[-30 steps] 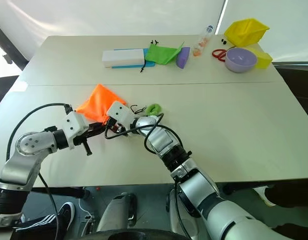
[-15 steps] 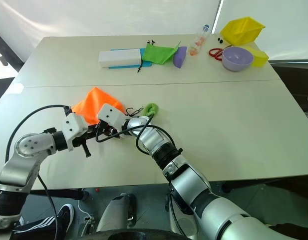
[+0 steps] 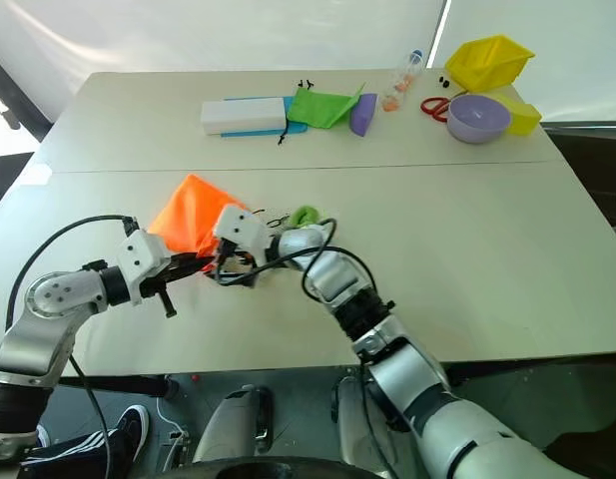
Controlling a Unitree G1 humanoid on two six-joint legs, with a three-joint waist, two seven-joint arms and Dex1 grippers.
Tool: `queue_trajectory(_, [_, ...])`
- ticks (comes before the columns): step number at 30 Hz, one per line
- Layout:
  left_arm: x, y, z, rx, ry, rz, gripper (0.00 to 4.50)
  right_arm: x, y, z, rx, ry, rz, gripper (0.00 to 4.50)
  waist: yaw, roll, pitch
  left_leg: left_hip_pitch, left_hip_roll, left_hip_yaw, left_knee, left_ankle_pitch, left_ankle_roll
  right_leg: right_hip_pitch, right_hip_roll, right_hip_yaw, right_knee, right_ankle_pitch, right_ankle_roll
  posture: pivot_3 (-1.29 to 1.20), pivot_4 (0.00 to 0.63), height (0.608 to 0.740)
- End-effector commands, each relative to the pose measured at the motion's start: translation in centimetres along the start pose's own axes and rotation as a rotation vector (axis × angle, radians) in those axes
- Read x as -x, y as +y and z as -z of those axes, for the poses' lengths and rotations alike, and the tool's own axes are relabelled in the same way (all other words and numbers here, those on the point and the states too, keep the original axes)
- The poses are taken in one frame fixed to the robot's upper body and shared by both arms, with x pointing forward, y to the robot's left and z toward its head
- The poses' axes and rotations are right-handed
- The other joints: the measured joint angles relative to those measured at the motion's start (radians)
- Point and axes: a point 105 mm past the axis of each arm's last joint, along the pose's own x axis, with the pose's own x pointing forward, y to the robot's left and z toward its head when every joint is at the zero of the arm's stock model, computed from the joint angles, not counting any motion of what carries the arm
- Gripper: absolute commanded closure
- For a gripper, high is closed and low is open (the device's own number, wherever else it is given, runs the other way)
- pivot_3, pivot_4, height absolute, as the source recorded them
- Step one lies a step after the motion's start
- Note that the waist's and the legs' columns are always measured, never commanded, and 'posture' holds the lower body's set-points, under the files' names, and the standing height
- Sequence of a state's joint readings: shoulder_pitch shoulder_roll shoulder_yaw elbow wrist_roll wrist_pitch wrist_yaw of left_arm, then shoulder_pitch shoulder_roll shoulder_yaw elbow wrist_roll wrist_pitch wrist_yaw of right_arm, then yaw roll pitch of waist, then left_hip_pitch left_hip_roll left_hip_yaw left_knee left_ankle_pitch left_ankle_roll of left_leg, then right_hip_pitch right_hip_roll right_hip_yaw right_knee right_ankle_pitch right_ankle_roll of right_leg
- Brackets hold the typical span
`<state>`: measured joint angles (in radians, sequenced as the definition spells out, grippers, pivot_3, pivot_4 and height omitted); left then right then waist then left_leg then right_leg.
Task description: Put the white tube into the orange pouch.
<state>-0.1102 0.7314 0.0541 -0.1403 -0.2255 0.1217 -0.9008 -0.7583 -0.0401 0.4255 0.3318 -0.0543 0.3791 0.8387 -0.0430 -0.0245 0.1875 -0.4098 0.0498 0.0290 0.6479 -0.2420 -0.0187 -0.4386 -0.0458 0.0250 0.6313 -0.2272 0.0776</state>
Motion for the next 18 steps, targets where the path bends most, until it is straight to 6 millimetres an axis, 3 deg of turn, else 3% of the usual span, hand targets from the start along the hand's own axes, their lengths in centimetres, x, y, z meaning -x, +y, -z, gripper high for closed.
queue_trajectory(1, [0.4, 0.4, -0.7, -0.041, -0.019, -0.011, 4.50, 1.6, -0.1, -1.0, 0.055, -0.028, -0.010, 0.08, -0.001, 0.000, 0.000, 0.000, 0.000, 0.000, 0.000, 0.000, 0.000, 0.000, 0.000, 0.000, 0.000, 0.000, 0.000, 0.00, 0.150, 0.740])
queue_trajectory(9, [1.0, 0.3, -0.5, -0.036, -0.011, 0.015, 4.50, 6.4, -2.4, -0.9, 0.116, -0.085, 0.130, 0.08, -0.002, 0.000, 0.000, 0.000, 0.000, 0.000, -0.001, 0.000, 0.000, -0.001, 0.001, 0.000, 0.000, 0.000, 0.000, 0.00, 0.150, 0.740])
queue_trajectory(13, [1.2, 0.3, -0.4, -0.044, -0.006, 0.024, 4.50, 8.6, -6.2, -0.1, 0.164, -0.054, 0.326, 0.08, 0.000, 0.000, 0.000, 0.000, 0.000, 0.000, 0.000, 0.000, 0.000, -0.001, 0.001, 0.000, 0.000, 0.000, 0.000, 0.00, 0.150, 0.740])
queue_trajectory(15, [1.2, 0.3, -0.4, -0.049, -0.004, 0.030, 4.50, 9.1, -7.9, 0.9, 0.113, -0.021, 0.413, 0.08, -0.001, 0.000, 0.000, 0.000, 0.000, 0.001, 0.000, 0.000, 0.000, -0.001, 0.001, 0.000, 0.000, 0.000, -0.001, 0.00, 0.150, 0.740])
queue_trajectory(18, [1.1, 0.5, -0.5, -0.051, -0.008, 0.028, 4.50, 8.6, -8.1, 2.2, 0.029, -0.001, 0.401, 0.08, -0.001, 0.000, 0.000, 0.000, 0.000, 0.001, 0.000, 0.000, 0.000, -0.001, 0.001, 0.001, 0.000, 0.000, -0.001, 0.00, 0.150, 0.740])
